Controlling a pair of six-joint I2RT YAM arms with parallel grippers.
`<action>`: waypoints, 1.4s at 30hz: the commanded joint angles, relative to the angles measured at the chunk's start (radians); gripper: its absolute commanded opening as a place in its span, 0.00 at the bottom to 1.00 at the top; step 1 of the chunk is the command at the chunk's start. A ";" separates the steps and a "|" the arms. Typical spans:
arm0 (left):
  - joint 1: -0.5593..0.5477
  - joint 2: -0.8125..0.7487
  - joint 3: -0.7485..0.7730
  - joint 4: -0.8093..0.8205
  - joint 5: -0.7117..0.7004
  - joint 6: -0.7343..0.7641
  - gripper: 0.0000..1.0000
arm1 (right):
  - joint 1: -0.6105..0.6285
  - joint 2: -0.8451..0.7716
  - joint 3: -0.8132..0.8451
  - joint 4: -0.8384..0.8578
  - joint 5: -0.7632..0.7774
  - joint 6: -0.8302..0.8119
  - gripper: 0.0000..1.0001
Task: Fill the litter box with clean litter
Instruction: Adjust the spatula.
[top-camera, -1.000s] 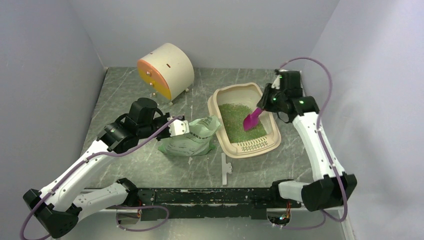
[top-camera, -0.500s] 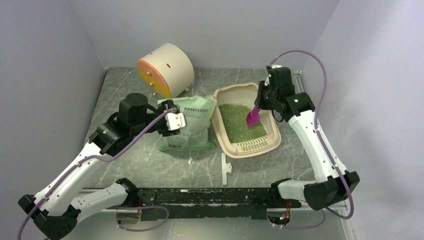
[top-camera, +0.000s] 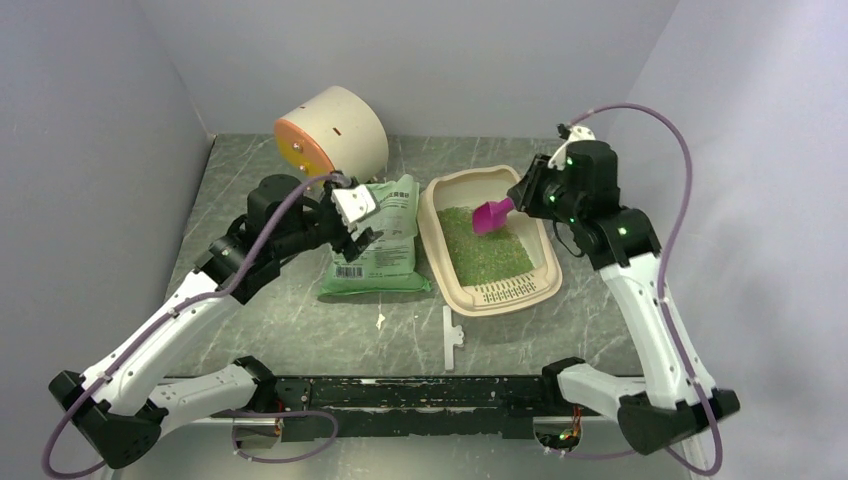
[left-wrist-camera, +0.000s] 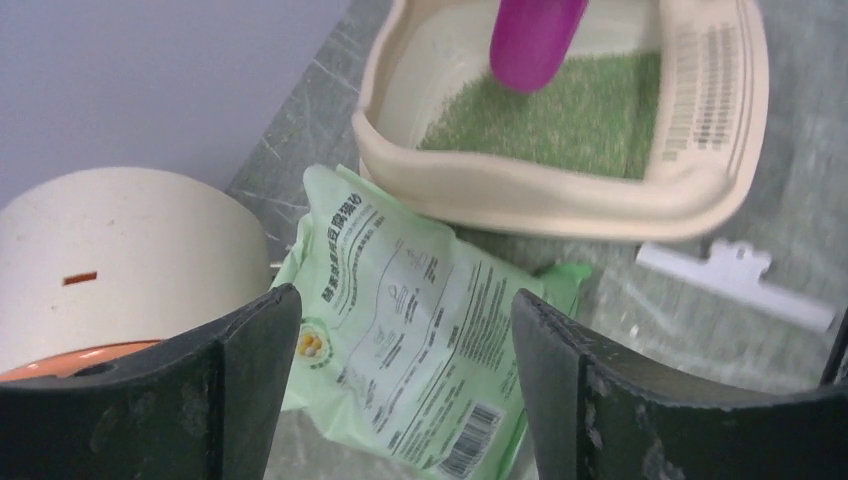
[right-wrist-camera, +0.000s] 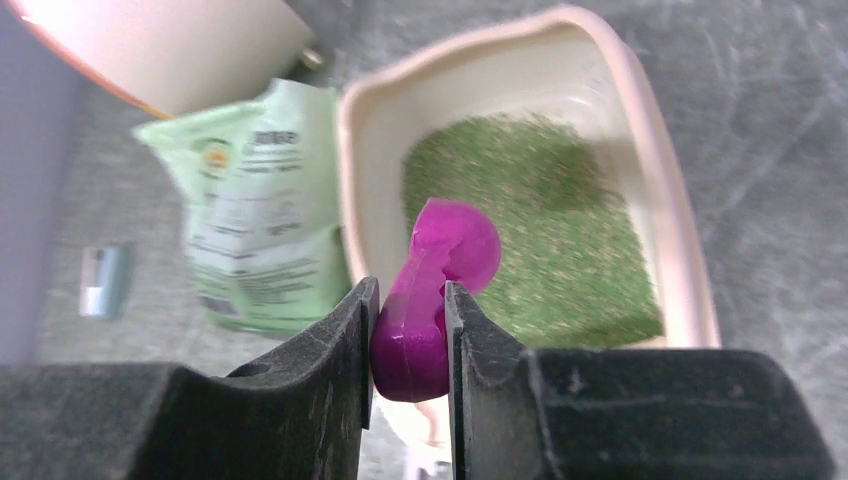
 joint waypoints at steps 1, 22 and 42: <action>0.007 0.032 0.043 0.166 -0.100 -0.375 0.81 | 0.000 -0.128 -0.041 0.156 -0.116 0.134 0.00; 0.327 0.123 -0.193 0.784 0.539 -1.210 0.82 | 0.000 -0.303 -0.297 0.641 -0.575 0.465 0.00; 0.327 0.104 -0.284 1.114 0.777 -1.307 0.12 | -0.001 -0.293 -0.462 0.946 -0.695 0.651 0.00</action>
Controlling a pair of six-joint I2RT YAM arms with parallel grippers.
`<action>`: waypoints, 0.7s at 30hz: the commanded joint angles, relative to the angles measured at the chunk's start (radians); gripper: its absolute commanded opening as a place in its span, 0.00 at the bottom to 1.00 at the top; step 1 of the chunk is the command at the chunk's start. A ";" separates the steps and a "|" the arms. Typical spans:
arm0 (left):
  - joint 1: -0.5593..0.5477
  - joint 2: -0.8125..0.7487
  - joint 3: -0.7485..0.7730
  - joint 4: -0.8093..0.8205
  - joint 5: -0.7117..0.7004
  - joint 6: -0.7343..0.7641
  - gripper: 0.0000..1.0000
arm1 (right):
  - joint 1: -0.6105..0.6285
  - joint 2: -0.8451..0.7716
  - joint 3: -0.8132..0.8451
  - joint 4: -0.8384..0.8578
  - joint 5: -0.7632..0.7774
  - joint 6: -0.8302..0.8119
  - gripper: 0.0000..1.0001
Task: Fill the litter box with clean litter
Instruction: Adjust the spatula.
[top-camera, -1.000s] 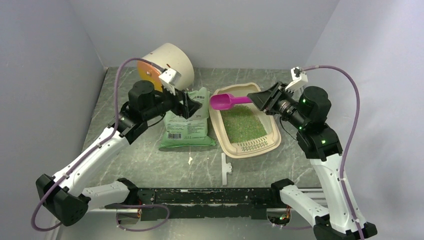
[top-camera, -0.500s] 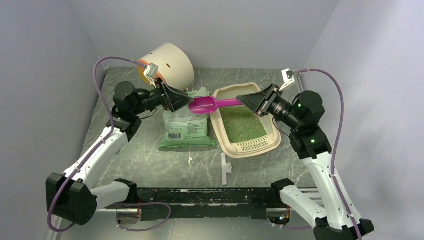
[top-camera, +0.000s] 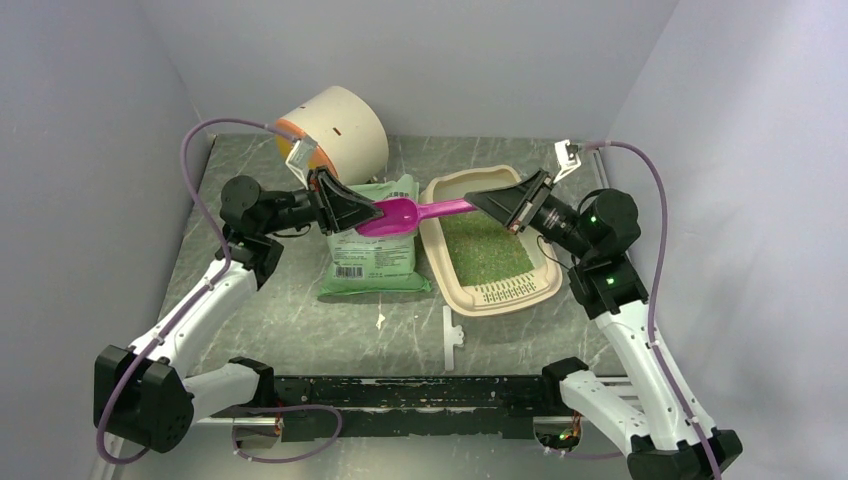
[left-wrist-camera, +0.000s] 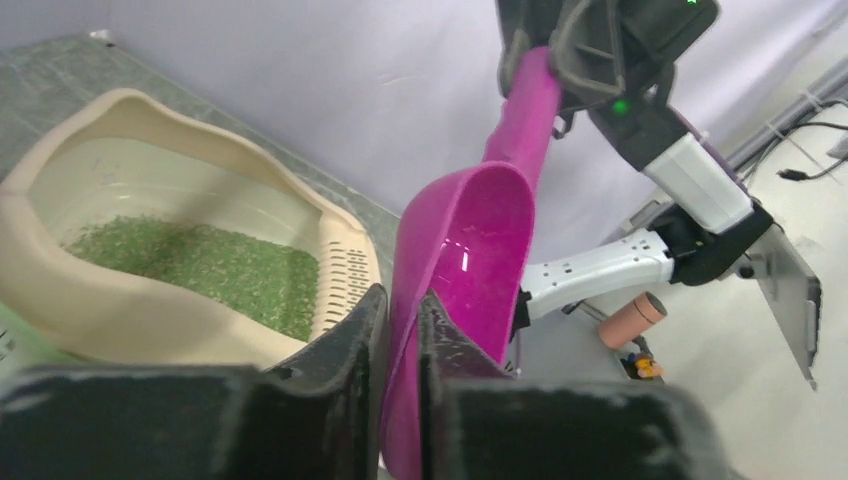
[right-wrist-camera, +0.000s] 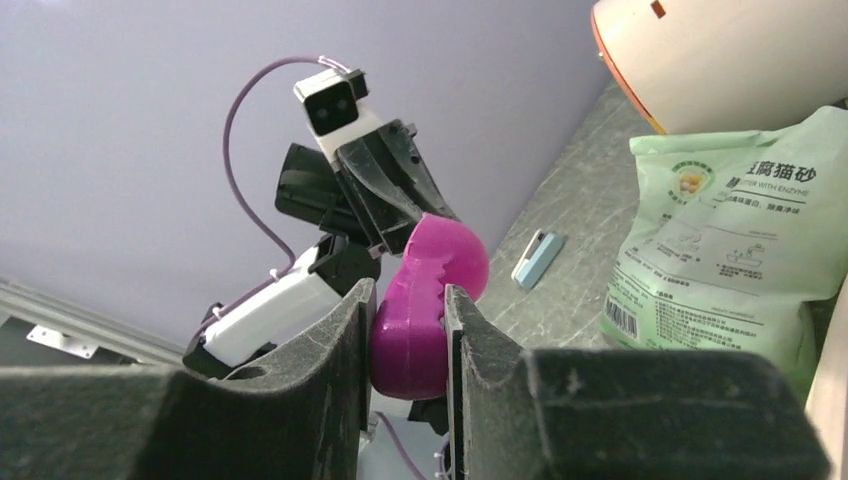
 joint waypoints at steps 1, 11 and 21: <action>0.001 -0.014 0.002 0.116 0.069 -0.014 0.06 | 0.000 -0.009 -0.025 0.083 -0.034 0.013 0.00; 0.001 -0.058 0.150 -0.297 0.135 0.374 0.05 | -0.034 0.069 0.156 -0.278 -0.179 -0.360 0.88; 0.001 -0.014 0.345 -0.680 0.131 0.760 0.05 | -0.043 0.194 0.113 -0.016 -0.527 -0.067 0.77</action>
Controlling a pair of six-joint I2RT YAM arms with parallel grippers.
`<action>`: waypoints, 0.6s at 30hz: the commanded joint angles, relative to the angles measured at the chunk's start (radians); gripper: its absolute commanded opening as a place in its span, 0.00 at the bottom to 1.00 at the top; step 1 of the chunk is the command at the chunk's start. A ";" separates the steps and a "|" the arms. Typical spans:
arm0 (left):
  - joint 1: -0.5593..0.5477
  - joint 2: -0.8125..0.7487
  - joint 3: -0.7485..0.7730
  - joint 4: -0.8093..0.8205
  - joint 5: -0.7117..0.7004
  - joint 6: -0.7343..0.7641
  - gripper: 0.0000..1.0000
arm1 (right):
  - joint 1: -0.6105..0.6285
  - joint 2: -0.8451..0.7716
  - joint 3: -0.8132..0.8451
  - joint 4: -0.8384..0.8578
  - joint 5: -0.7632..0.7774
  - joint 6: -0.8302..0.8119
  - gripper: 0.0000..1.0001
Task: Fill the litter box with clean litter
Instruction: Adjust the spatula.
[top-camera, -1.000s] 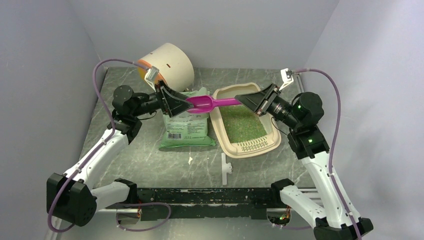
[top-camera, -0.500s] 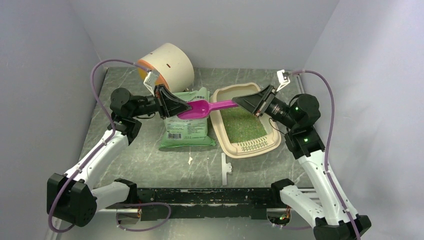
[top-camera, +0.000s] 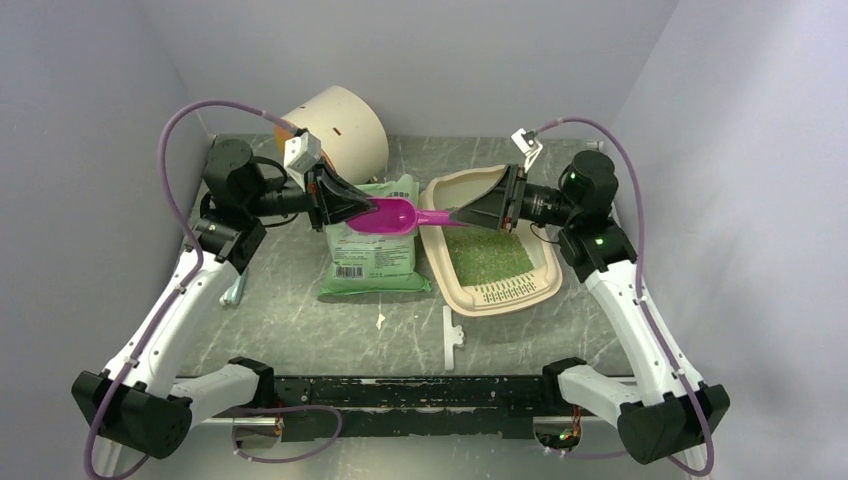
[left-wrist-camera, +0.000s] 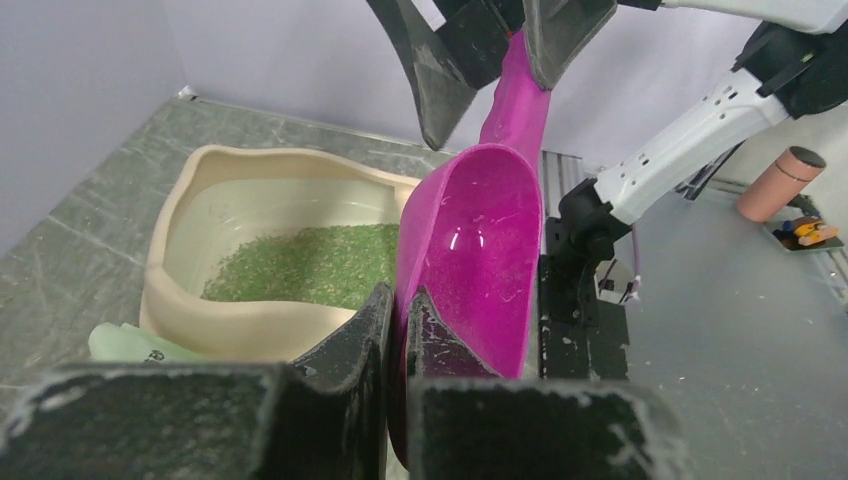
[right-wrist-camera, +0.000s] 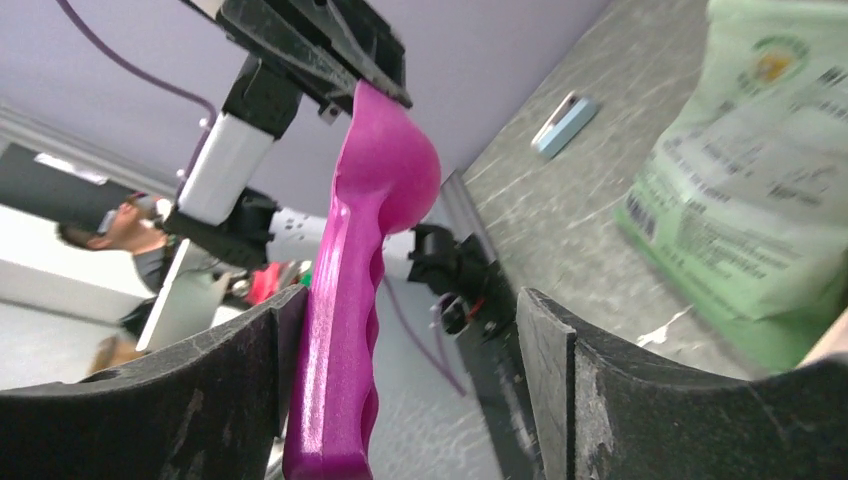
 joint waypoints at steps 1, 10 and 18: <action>-0.002 0.023 0.056 -0.137 0.017 0.150 0.05 | -0.004 -0.011 -0.076 0.251 -0.153 0.209 0.74; -0.002 0.031 0.039 -0.059 0.002 0.080 0.05 | 0.007 0.004 -0.107 0.347 -0.121 0.283 0.55; -0.002 0.027 -0.006 0.055 -0.015 -0.003 0.05 | 0.025 -0.007 -0.146 0.402 -0.094 0.310 0.55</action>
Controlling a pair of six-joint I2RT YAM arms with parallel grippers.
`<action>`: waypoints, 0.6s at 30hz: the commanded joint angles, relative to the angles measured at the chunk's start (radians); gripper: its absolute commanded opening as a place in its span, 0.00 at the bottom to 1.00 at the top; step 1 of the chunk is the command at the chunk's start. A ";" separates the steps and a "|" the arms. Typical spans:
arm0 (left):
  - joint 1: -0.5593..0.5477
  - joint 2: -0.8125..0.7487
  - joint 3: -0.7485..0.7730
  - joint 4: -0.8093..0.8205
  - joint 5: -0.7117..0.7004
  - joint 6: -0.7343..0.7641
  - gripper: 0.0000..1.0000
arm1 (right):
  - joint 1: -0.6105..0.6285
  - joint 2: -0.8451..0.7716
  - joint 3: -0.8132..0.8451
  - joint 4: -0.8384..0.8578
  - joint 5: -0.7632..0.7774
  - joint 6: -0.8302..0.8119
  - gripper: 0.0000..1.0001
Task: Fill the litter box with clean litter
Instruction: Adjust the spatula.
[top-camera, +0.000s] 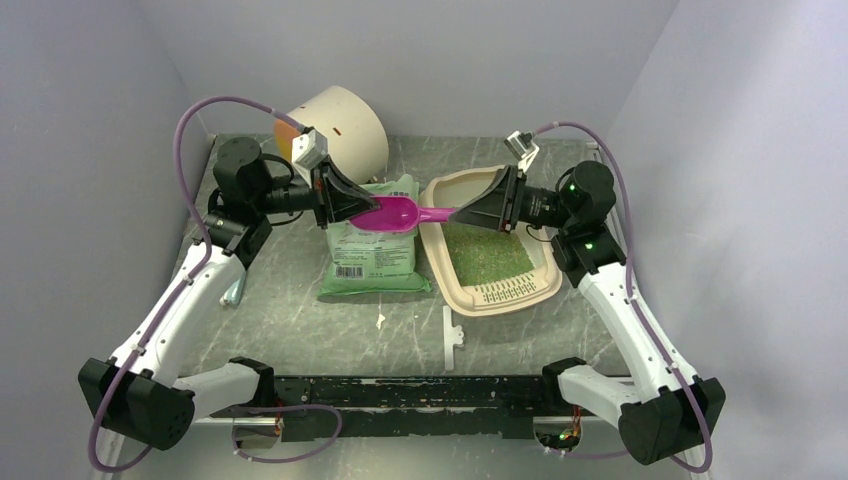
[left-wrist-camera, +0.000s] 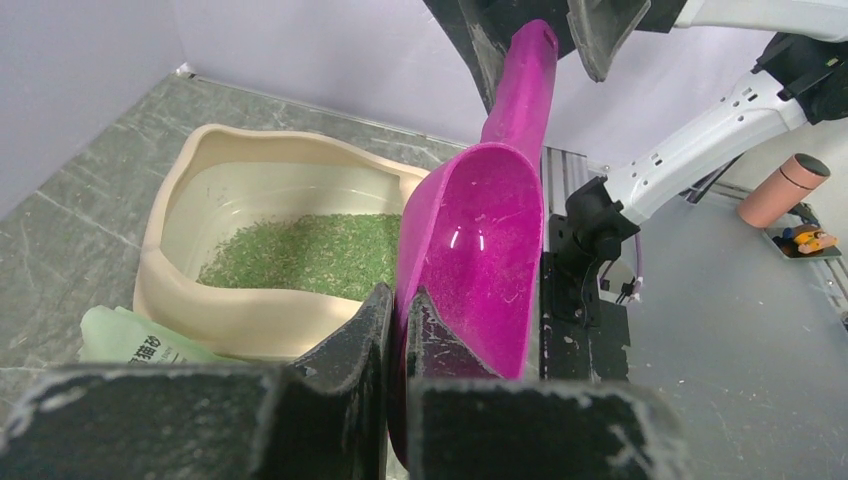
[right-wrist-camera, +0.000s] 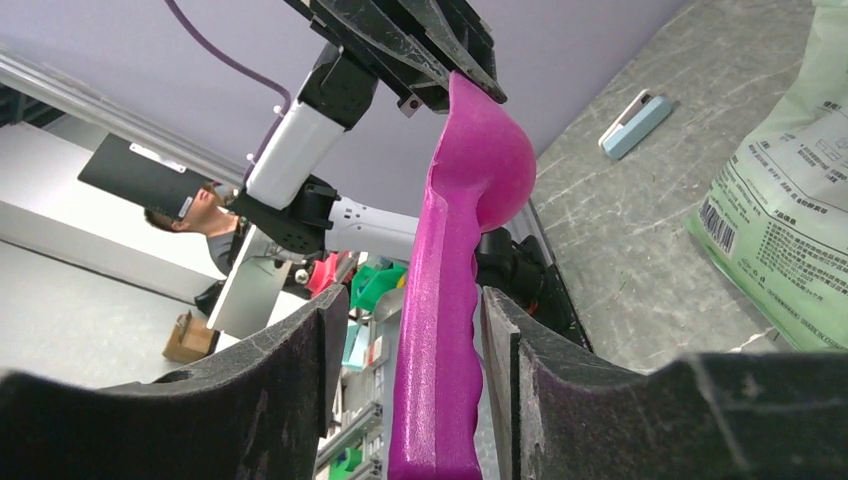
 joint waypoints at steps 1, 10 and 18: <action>-0.002 -0.015 -0.016 0.095 0.002 -0.045 0.05 | 0.012 -0.017 -0.029 0.085 0.015 0.041 0.53; -0.005 0.006 -0.006 0.092 0.024 -0.038 0.05 | 0.038 0.006 -0.026 0.102 0.042 0.043 0.42; -0.010 0.006 0.010 0.016 0.015 0.017 0.05 | 0.038 0.023 -0.026 0.114 0.059 0.050 0.40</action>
